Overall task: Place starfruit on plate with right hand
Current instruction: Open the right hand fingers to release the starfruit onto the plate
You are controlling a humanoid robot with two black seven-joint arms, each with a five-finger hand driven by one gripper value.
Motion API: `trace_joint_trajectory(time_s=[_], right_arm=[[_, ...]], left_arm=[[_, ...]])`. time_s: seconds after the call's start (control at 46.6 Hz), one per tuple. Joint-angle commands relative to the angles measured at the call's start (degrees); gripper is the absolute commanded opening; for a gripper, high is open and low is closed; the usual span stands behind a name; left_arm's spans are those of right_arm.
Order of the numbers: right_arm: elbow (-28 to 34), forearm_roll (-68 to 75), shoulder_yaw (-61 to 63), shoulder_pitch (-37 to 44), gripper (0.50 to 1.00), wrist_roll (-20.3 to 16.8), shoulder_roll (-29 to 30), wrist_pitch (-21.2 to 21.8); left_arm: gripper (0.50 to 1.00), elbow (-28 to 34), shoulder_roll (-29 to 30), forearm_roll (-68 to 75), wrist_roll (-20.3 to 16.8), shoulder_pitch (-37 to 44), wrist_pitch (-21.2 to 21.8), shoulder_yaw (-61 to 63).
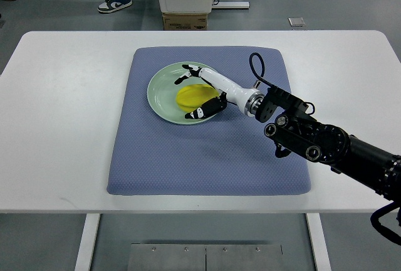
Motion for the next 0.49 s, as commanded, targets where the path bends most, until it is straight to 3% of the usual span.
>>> trace_joint_trajectory(time_s=[0.0,0.472], right_arm=[[-0.1,0.0,0.2,0.0,1.000,0.0,0.0,0.0],[0.2,1.0,6.5,0.3,1.000,-0.4,0.0,0.0]], left_arm=[[1.000,0.0,0.0,0.0,0.0,0.0,0.0,0.0],[1.000,0.0,0.0,0.0,0.0,0.0,-0.1,0.0]])
